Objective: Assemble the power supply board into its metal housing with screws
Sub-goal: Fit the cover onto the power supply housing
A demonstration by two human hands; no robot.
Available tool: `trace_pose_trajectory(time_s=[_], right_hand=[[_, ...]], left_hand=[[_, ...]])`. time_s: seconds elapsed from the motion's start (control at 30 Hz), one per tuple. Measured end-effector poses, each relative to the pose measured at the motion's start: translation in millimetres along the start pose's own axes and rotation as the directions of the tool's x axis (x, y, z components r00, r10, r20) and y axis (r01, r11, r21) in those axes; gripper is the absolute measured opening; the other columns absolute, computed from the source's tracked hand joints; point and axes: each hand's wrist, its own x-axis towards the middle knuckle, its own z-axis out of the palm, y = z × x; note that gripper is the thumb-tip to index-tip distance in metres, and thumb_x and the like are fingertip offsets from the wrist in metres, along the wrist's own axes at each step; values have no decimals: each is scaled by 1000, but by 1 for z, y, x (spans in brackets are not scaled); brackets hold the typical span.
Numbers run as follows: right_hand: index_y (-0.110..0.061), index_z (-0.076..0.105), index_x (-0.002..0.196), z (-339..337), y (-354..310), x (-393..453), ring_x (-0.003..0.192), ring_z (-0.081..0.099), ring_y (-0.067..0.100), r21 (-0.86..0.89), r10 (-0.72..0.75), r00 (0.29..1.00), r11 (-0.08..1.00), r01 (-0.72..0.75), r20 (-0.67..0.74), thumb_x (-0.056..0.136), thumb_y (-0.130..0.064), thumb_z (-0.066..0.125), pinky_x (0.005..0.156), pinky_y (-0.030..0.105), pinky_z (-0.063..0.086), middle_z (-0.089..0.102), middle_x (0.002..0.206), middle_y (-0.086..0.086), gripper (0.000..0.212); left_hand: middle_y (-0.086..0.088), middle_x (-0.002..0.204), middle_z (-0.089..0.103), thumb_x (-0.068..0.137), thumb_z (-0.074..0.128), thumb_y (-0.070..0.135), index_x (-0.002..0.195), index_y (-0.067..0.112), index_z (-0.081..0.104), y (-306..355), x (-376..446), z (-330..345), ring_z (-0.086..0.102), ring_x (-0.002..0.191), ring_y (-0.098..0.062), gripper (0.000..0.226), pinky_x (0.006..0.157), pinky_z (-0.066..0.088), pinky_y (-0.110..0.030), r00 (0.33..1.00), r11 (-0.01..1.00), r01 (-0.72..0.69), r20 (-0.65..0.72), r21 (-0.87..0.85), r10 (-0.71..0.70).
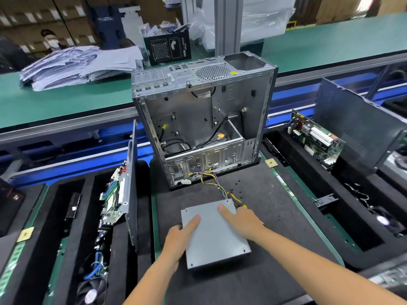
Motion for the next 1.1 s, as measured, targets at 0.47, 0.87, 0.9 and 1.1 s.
trace_pose_trajectory(time_s=[0.47, 0.87, 0.9, 1.1], right_hand=[[-8, 59, 123, 6, -3, -3, 109, 60, 21, 318, 116, 979, 933, -166, 168, 83, -73, 45, 99, 36, 46, 62, 122, 4, 77], [-11, 60, 123, 11, -4, -6, 106, 62, 23, 301, 96, 989, 945, -127, 117, 82, -74, 44, 97, 40, 48, 58, 127, 8, 77], [-10, 61, 121, 11, -4, -6, 105, 62, 23, 287, 95, 988, 950, -126, 120, 82, -74, 44, 96, 40, 49, 59, 124, 8, 77], [-9, 55, 130, 9, -3, -5, 114, 58, 24, 279, 134, 977, 944, -176, 165, 80, -78, 44, 102, 40, 44, 55, 131, 7, 86]], left_hand=[[-5, 113, 67, 73, 70, 59, 114, 15, 61, 5, 12, 0, 69, 96, -26, 61, 88, 55, -45, 998, 1000, 10, -67, -17, -11], [-8, 103, 74, 83, 69, 47, 116, 11, 64, 9, 12, 0, 72, 91, -30, 50, 87, 56, -49, 997, 985, 82, 9, -150, -82], [-9, 104, 74, 83, 69, 47, 116, 10, 64, 10, 13, 0, 72, 91, -31, 50, 87, 56, -49, 996, 984, 85, 10, -157, -84], [-5, 102, 74, 82, 65, 55, 115, 13, 63, 12, 13, -3, 72, 90, -27, 53, 89, 55, -46, 996, 990, 87, 3, -108, -88]])
